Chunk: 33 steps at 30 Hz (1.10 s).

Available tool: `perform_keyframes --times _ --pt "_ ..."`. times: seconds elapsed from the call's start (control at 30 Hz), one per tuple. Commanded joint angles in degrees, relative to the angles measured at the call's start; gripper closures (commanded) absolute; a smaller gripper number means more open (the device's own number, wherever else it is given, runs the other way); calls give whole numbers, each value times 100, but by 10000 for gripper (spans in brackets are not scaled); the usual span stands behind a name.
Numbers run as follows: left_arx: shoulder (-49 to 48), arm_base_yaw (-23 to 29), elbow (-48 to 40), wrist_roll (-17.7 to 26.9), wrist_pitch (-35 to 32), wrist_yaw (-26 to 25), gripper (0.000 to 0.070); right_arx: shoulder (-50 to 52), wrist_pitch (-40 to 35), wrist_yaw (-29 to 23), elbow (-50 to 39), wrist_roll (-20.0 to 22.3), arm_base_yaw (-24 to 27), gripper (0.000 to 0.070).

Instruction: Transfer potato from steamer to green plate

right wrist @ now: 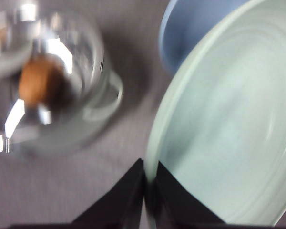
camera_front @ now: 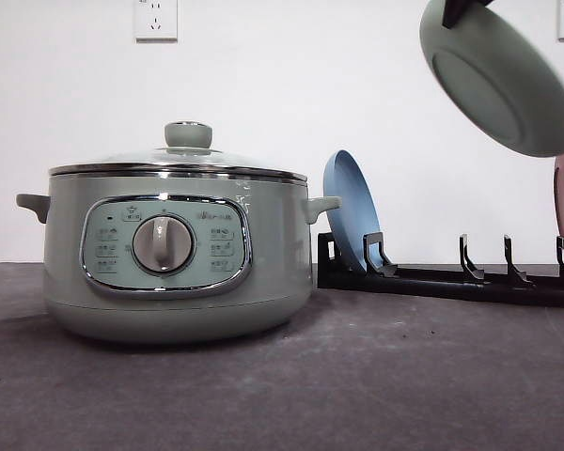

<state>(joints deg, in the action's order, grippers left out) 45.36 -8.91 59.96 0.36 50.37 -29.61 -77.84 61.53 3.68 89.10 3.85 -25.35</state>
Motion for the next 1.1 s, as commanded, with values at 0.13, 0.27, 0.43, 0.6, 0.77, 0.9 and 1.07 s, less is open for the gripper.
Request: perform_keyframes --times 0.13,0.27,0.43,0.6,0.77,0.9,1.07 --pt "32 -17 146 50 -68 -22 144 -54 628 -882 -184 211 -1103 696" --pt "31 -17 146 50 -68 -22 144 -52 753 -1477 -715 -70 -1781 696" --pt "31 -17 146 50 -68 -22 144 -52 685 -1884 -1445 -358 -2470 696" --pt "32 -17 146 49 -70 -22 144 -54 258 -2045 -2093 -578 -2987 696" --pt "32 -17 146 48 -70 -22 144 -116 -305 -2040 -2633 -676 -3305 696" --pt "32 -17 146 48 -70 -22 144 -240 -724 -2016 -2973 -709 -3418 696" --pt "32 -17 146 48 -70 -22 144 -557 -1051 -2017 -3253 -737 -3457 696"
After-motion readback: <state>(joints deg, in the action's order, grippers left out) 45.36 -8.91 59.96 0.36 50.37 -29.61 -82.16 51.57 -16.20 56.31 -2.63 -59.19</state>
